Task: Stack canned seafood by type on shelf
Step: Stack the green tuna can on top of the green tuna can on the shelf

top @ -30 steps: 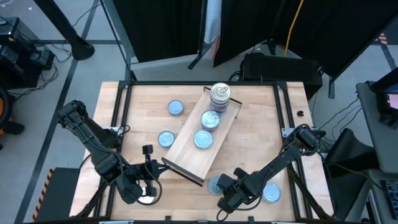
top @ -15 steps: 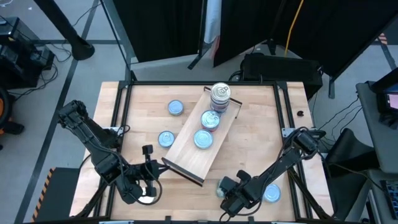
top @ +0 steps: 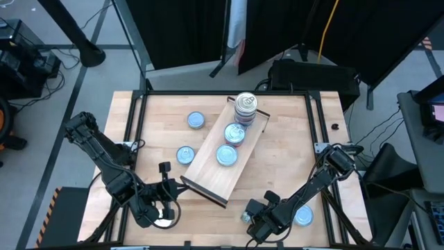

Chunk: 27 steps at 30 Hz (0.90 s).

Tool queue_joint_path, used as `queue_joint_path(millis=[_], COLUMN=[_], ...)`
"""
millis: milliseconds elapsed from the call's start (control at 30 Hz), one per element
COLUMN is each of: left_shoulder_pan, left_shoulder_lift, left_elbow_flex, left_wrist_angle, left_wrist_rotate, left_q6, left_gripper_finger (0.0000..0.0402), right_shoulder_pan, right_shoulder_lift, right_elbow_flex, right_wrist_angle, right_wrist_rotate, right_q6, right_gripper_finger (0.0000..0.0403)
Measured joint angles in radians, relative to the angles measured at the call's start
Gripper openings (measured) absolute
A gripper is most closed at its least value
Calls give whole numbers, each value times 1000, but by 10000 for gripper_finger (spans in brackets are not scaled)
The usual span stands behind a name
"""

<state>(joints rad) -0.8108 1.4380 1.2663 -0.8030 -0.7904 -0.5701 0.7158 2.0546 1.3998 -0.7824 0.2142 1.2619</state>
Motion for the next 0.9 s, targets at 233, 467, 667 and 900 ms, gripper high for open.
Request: queue_joint_path(millis=[233,467,667,900], left_shoulder_pan=[-1,-1,-1,-1], left_shoulder_lift=[0,0,0,0], left_elbow_flex=[0,0,0,0], left_wrist_angle=[0,1,1,11], left_wrist_rotate=[0,0,0,0], left_q6=[0,0,0,0], left_gripper_finger=[15,15,15,15], right_shoulder_pan=[38,91,75,-3], right_shoulder_lift=[-108,-280,-341,-254], right_elbow_flex=[-2,0,0,0], right_wrist_angle=[-123,-103,16,123], right_wrist_rotate=[-24,-61,-4,-66], right_q6=[-97,-466,-872,-1143], right_gripper_finger=[8,102,257,355])
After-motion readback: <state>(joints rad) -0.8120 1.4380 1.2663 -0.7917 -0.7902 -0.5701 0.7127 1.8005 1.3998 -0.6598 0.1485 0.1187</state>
